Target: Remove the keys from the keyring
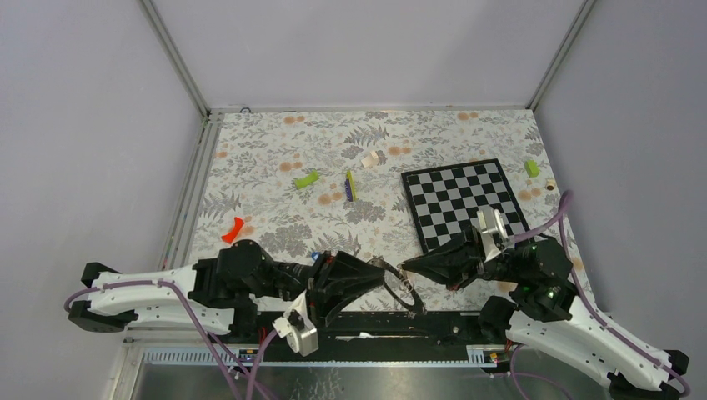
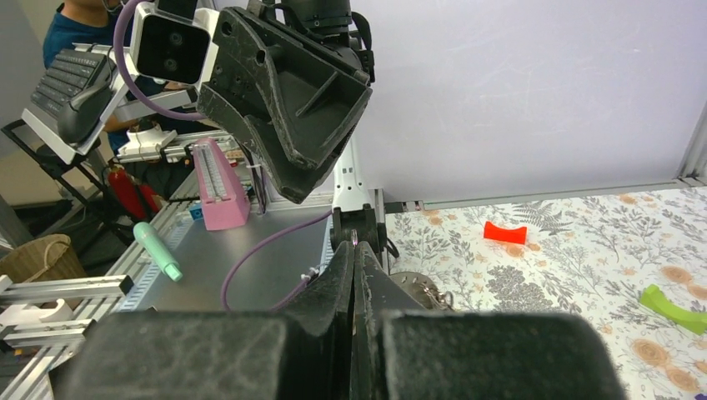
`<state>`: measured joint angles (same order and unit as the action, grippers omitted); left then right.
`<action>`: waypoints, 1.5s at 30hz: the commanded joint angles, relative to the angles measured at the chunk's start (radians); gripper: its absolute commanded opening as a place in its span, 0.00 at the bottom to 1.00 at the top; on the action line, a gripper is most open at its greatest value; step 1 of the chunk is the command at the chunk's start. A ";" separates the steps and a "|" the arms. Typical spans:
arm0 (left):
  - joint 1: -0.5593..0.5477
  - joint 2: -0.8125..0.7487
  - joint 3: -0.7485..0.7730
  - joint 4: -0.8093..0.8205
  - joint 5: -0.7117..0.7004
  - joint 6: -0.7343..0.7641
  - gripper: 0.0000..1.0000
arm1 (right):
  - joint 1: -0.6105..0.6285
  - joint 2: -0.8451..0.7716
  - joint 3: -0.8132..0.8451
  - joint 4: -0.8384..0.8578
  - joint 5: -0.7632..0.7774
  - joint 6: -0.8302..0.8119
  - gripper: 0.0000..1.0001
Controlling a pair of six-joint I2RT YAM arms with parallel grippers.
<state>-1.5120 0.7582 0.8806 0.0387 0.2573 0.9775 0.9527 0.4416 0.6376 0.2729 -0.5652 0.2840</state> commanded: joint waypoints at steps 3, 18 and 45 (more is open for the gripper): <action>-0.005 -0.008 -0.023 0.131 -0.016 -0.163 0.28 | -0.002 -0.026 0.083 -0.060 0.030 -0.099 0.00; -0.005 0.069 -0.059 0.300 -0.337 -0.699 0.31 | -0.002 -0.091 0.165 -0.298 0.126 -0.366 0.00; -0.005 0.144 0.003 0.325 -0.564 -0.975 0.63 | -0.002 -0.041 0.264 -0.365 0.411 -0.291 0.00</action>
<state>-1.5139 0.8963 0.8288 0.3305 -0.2760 0.0319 0.9524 0.3820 0.8406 -0.1310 -0.2726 -0.0586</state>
